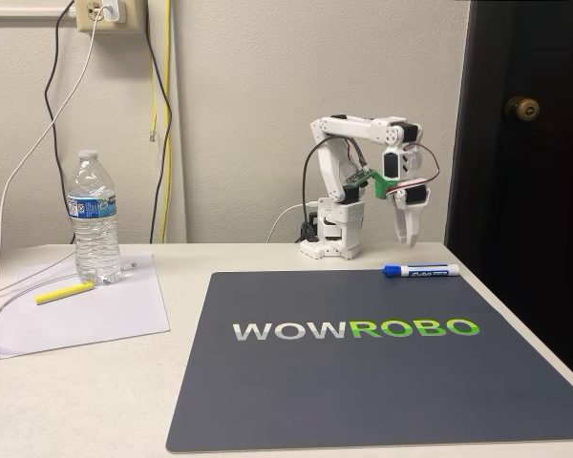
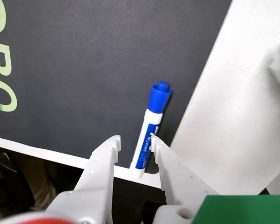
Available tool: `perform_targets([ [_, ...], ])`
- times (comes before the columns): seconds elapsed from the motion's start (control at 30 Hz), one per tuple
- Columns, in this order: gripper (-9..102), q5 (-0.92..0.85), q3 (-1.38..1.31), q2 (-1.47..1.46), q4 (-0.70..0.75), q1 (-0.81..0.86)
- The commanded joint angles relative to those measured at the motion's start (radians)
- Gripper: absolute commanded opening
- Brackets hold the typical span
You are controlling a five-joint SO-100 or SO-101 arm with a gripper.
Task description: Pick up the blue marker.
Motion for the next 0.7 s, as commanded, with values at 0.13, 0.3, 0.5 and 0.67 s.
perform_targets([
  [0.13,19,0.034,0.049,0.005,-0.052,-0.014],
  [0.3,21,0.055,0.092,-0.021,-0.095,-0.031],
  [0.5,24,0.103,0.114,-0.103,-0.150,-0.057],
  [0.67,25,0.140,0.117,-0.135,-0.190,-0.078],
])
